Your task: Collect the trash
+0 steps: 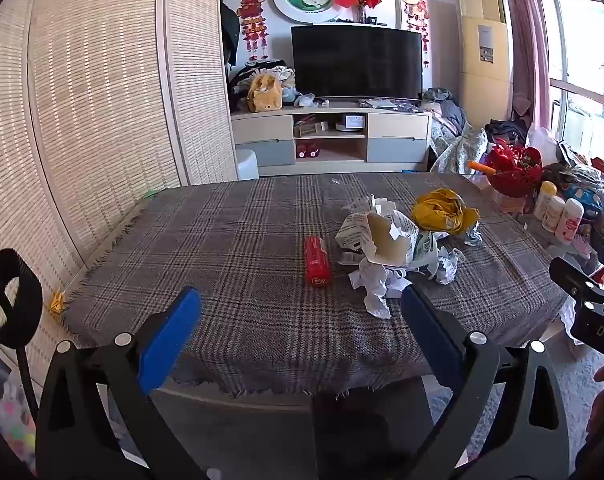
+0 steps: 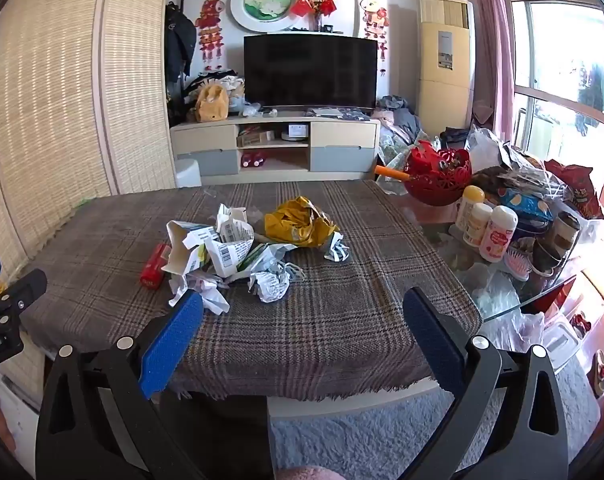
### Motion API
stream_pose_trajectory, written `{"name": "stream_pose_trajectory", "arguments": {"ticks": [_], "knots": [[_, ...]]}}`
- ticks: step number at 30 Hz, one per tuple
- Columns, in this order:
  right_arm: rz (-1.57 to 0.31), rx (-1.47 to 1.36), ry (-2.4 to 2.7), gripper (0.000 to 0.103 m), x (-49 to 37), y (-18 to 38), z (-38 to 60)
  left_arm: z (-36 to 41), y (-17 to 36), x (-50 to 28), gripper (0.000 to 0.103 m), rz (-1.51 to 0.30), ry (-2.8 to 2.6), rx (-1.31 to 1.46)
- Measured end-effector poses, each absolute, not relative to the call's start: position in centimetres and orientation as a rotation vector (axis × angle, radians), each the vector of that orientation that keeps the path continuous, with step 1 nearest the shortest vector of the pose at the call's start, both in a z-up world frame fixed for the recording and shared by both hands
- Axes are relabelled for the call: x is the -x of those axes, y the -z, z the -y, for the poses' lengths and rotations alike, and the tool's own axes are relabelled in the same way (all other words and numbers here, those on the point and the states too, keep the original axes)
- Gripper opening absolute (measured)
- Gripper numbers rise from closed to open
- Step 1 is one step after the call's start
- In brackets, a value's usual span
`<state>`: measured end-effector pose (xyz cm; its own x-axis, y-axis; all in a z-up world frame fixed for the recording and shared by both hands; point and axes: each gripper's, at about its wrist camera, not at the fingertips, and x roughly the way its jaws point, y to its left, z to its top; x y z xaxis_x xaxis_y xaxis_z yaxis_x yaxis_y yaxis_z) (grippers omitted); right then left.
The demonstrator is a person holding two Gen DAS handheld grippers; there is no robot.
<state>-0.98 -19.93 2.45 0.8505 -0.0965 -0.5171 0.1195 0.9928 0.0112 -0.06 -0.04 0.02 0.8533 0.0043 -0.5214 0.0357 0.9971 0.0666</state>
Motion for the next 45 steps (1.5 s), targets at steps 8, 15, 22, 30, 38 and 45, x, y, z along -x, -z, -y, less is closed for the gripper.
{"name": "stream_pose_trajectory", "arguments": {"ticks": [8,15,22,30,38,45], "knots": [[-0.540,-0.047,0.109,0.100,1.16,-2.60,19.94,-0.14,-0.12,0.23,0.095,-0.549,0.015,-0.075],[-0.540,-0.045,0.109,0.100,1.29,-2.80,19.91,0.34,-0.30,-0.05,0.095,-0.555,0.006,-0.078],[-0.537,-0.044,0.101,0.100,1.20,-2.87,19.74,-0.29,-0.33,0.12,0.095,-0.550,0.009,-0.073],[-0.534,-0.041,0.106,0.100,1.15,-2.81,19.72,-0.09,-0.21,-0.04,0.095,-0.553,0.014,-0.072],[-0.532,-0.042,0.104,0.100,1.23,-2.79,19.65,-0.26,-0.19,-0.16,0.095,-0.547,0.015,-0.068],[-0.529,-0.044,0.103,0.100,1.21,-2.90,19.63,-0.05,-0.71,0.16,0.095,-0.541,0.014,-0.070]]}}
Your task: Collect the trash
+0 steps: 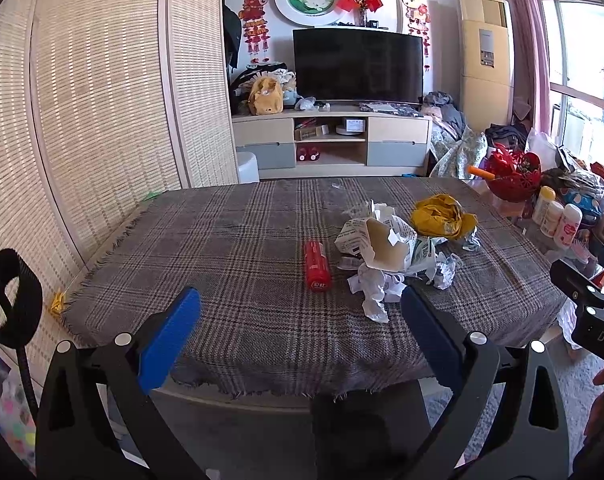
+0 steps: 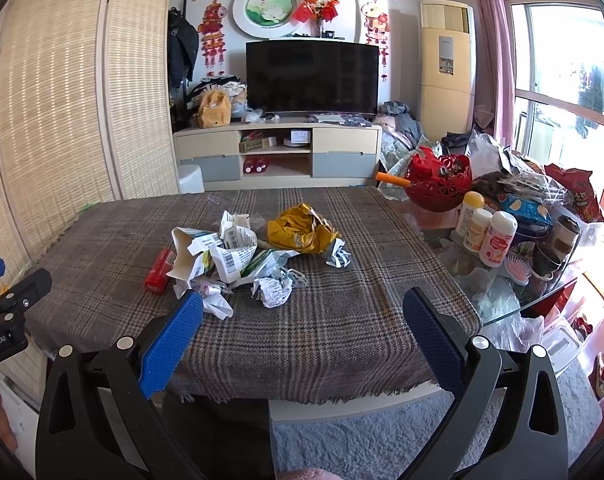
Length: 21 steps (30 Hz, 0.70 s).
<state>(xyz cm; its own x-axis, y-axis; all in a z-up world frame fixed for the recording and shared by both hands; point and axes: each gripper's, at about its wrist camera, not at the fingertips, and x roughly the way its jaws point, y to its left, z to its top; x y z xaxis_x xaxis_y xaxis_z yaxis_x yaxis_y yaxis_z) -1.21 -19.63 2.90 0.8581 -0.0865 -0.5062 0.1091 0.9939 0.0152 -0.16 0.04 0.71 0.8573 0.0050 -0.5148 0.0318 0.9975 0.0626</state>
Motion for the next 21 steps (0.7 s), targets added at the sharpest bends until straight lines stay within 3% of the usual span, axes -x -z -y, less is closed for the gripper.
{"name": "stream_pose_trajectory", "arguments": {"ticks": [21], "knots": [[-0.528,-0.046,0.087,0.100,1.00,-3.22,19.49,-0.60,-1.24,-0.22,0.095,-0.529,0.003,-0.065]]}}
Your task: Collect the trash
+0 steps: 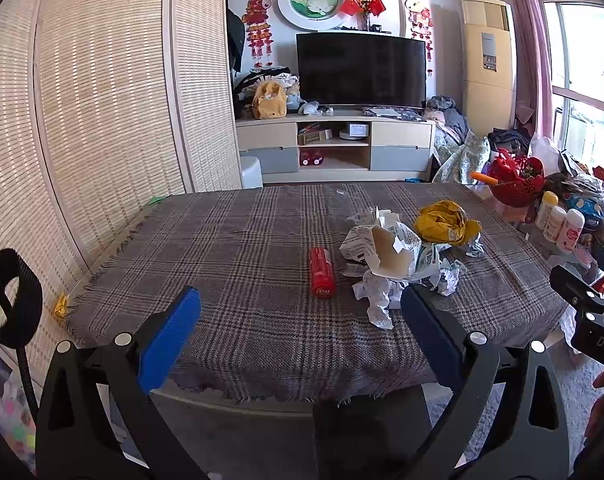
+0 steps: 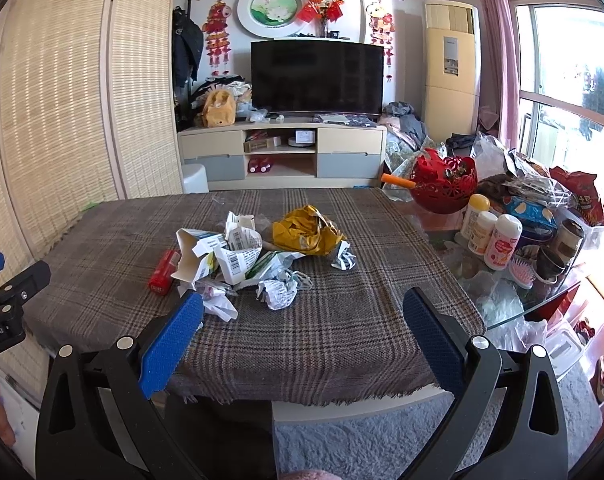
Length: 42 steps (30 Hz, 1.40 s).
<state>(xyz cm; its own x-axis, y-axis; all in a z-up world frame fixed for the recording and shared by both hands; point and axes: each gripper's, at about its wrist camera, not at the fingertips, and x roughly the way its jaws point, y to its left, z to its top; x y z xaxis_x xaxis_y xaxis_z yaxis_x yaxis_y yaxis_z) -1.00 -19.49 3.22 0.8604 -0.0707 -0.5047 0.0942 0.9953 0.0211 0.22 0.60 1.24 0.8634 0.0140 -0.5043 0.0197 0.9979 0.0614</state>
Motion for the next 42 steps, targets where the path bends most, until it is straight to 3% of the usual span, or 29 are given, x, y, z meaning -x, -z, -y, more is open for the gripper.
{"name": "stream_pose_trajectory", "arguments": {"ticks": [42], "knots": [[-0.635,-0.165,0.073,0.100,-4.4,-1.2,23.1,-0.7,2.3,-5.0,0.095,-0.645,-0.026,-0.115]]}}
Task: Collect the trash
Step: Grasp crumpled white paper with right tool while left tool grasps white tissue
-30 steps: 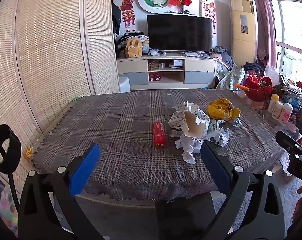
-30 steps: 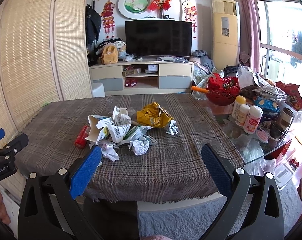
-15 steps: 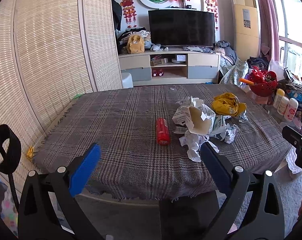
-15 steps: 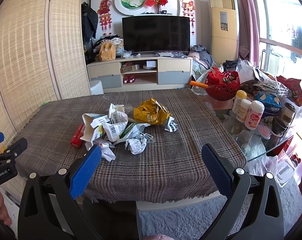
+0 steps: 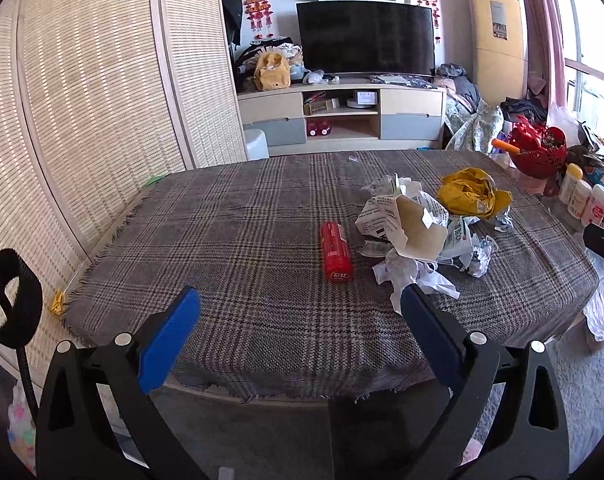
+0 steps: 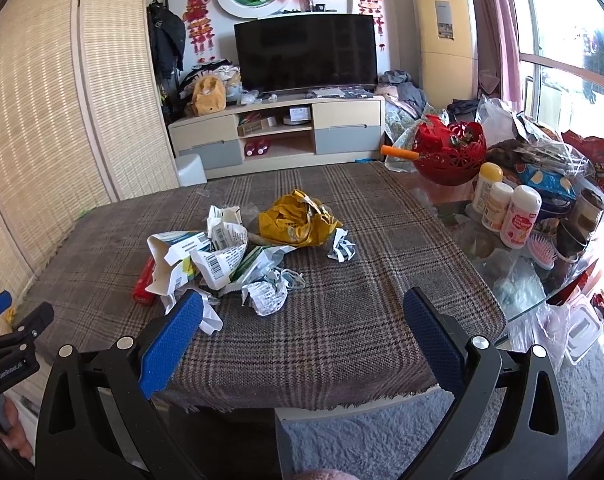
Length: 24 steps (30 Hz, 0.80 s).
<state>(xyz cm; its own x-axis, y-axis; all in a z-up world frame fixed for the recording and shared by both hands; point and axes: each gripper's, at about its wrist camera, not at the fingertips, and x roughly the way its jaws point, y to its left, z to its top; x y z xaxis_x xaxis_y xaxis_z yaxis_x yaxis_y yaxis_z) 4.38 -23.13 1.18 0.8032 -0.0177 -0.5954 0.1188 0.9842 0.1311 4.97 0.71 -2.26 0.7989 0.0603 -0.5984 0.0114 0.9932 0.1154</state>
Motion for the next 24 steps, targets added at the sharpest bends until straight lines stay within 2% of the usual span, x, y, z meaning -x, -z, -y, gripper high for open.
{"name": "stream_pose_trajectory", "arguments": {"ticks": [16,24], "knots": [[-0.788,-0.190,0.058,0.100,-9.8,5.2,23.5,1.3,7.8,-9.6,0.095,-0.785,0.064,-0.150],[-0.803,-0.173,-0.027,0.100,-12.3,7.2,22.2,2.2,10.0,-11.7,0.095,-0.830,0.123,-0.138]]}}
